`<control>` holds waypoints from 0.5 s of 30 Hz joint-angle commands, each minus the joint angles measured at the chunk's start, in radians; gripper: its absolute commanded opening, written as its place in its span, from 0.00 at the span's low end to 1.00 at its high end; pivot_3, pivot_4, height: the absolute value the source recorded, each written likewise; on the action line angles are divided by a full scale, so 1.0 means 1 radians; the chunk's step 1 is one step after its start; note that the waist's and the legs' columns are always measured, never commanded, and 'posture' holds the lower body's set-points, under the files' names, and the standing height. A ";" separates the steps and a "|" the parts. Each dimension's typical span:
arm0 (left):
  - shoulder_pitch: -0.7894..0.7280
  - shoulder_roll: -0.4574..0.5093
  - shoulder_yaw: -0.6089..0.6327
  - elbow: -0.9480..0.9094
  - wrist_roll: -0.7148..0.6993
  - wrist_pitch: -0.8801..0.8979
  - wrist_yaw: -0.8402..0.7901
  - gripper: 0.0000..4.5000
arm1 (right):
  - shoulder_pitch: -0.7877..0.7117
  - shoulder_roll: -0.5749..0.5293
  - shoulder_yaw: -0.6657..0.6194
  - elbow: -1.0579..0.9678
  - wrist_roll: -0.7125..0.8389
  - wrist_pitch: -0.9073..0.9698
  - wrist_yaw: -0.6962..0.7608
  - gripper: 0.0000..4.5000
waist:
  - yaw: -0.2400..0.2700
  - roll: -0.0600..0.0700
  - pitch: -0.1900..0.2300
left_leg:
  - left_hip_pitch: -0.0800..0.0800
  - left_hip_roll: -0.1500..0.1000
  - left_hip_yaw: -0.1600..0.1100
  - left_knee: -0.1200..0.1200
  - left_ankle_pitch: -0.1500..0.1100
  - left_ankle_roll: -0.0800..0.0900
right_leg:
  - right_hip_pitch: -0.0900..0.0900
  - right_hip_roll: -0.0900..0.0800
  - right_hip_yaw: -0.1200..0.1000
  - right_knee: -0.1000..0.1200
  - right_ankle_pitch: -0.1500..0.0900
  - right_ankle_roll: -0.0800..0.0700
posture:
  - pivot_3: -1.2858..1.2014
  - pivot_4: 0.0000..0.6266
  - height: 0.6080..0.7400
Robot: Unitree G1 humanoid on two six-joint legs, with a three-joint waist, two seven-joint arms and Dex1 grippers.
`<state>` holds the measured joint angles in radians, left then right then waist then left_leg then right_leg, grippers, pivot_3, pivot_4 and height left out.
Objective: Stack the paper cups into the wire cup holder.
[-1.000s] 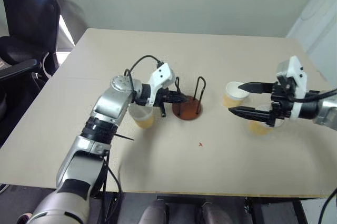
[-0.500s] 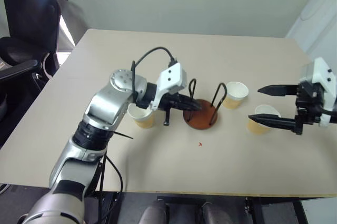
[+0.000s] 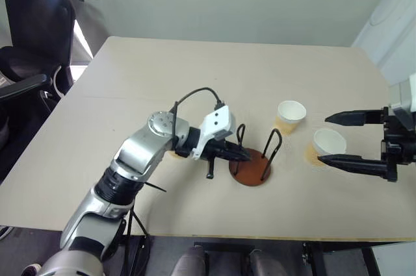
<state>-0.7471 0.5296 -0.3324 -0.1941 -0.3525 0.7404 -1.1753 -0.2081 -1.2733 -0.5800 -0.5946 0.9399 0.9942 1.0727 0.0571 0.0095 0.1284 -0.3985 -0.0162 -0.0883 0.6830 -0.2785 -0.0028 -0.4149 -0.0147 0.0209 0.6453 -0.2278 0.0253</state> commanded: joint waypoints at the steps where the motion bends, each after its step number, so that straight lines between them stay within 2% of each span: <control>1: -0.002 -0.001 -0.003 0.001 -0.004 -0.019 0.001 0.01 | -0.009 -0.028 -0.033 -0.001 0.009 -0.008 0.017 1.00 | 0.000 0.000 0.000 | 0.000 0.000 0.000 0.000 0.000 0.000 | 0.000 0.000 0.000 0.000 0.000 0.000 | 0.52 0.24 1.00; 9: 0.010 -0.006 -0.012 0.044 -0.007 -0.004 0.010 0.01 | -0.025 -0.011 -0.001 -0.002 0.015 -0.023 -0.011 1.00 | 0.000 0.000 0.000 | 0.001 0.000 0.003 0.000 0.000 0.003 | 0.000 0.000 0.003 0.000 0.000 0.001 | 0.52 0.24 1.00; 11: 0.025 0.001 -0.022 0.043 -0.010 0.006 0.003 0.14 | -0.031 -0.015 0.011 0.005 0.004 -0.034 -0.009 1.00 | 0.000 0.000 0.000 | 0.001 0.000 0.004 0.000 0.000 0.003 | 0.000 0.000 0.003 0.000 0.001 0.001 | 0.52 0.24 1.00; 12: 0.032 0.006 -0.026 0.037 -0.011 0.008 -0.002 0.16 | -0.033 -0.017 0.015 0.009 -0.001 -0.039 -0.007 1.00 | -0.002 0.000 0.000 | 0.002 0.000 0.004 0.000 0.000 0.003 | 0.000 0.000 0.004 0.000 0.001 0.002 | 0.52 0.24 1.00; 15: 0.040 0.011 -0.027 0.024 -0.016 0.013 -0.003 0.39 | -0.040 -0.022 0.028 0.020 -0.012 -0.054 -0.005 1.00 | -0.003 0.000 0.000 | 0.003 0.000 0.007 0.000 0.000 0.004 | 0.000 0.000 0.006 0.000 0.001 0.002 | 0.52 0.24 1.00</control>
<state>-0.7008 0.5345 -0.3684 -0.1440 -0.3557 0.7505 -1.1732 -0.2317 -1.2829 -0.5444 -0.5801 0.9349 0.9614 1.0686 0.0541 0.0095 0.1285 -0.3956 -0.0161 -0.0814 0.6830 -0.2788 0.0020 -0.4149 -0.0146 0.0270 0.6456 -0.2266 0.0281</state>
